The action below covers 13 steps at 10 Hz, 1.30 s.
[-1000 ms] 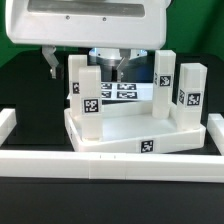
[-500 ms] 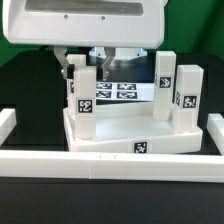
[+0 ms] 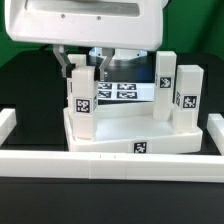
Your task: Assemble desk
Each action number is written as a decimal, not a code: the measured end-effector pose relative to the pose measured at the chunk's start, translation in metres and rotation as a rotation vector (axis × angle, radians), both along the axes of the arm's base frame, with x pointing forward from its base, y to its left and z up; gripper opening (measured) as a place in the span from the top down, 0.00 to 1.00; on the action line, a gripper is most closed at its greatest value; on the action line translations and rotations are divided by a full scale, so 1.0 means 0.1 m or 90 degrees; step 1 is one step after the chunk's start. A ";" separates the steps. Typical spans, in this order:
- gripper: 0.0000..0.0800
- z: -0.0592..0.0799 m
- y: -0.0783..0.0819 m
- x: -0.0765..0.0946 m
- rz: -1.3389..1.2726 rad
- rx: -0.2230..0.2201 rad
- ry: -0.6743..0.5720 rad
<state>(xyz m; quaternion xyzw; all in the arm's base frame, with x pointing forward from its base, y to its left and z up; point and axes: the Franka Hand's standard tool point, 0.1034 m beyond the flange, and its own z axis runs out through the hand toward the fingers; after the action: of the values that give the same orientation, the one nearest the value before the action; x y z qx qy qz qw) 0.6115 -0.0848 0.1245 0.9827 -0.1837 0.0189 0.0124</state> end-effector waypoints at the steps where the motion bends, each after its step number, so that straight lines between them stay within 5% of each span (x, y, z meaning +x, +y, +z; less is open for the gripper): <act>1: 0.63 0.00 -0.01 -0.01 -0.067 0.005 -0.002; 9: 0.63 -0.03 0.03 0.01 -0.597 0.060 -0.013; 13: 0.63 -0.03 0.03 0.01 -0.719 0.066 -0.013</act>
Offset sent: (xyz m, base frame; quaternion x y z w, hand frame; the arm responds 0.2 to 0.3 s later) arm -0.0046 0.0012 -0.0096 0.0094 -0.0230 0.2825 0.9590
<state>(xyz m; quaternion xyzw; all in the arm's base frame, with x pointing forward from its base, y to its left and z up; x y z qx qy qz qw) 0.6126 -0.0819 0.1213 0.7310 -0.6817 0.0098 -0.0297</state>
